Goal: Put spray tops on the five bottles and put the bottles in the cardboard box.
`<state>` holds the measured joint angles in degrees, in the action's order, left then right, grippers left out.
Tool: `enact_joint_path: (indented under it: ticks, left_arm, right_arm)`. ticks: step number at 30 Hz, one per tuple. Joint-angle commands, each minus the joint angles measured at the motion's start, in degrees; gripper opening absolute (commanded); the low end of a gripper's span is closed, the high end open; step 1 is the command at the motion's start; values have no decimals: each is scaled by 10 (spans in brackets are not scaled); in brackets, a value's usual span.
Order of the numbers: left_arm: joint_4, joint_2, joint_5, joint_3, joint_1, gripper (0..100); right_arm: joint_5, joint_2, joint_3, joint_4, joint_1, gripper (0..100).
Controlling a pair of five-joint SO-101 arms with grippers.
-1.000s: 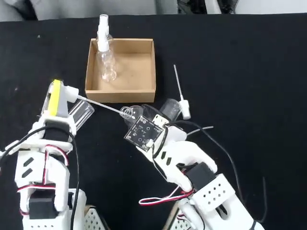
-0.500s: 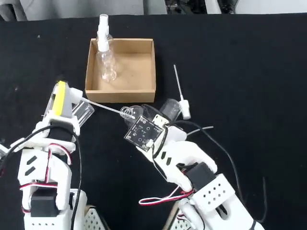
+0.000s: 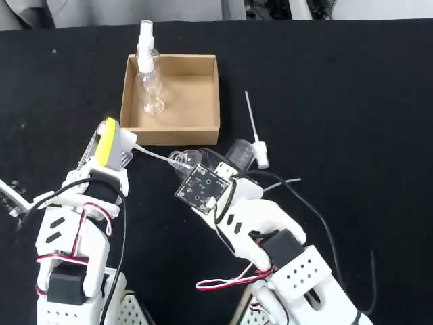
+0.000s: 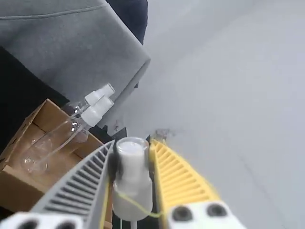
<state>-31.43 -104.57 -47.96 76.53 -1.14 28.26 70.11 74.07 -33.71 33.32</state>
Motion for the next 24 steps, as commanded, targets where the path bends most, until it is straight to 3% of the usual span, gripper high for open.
enact_joint_path:
  ticks: [1,16,24]
  left_arm:
    - [3,0,5,-2,-5,28]
    - [4,1,47,20,-56,28]
    - [3,2,79,41,-145,28]
  right_arm:
    - [3,9,-4,19,10,46]
    - [3,11,-4,19,10,46]
    - [3,12,-5,19,8,46]
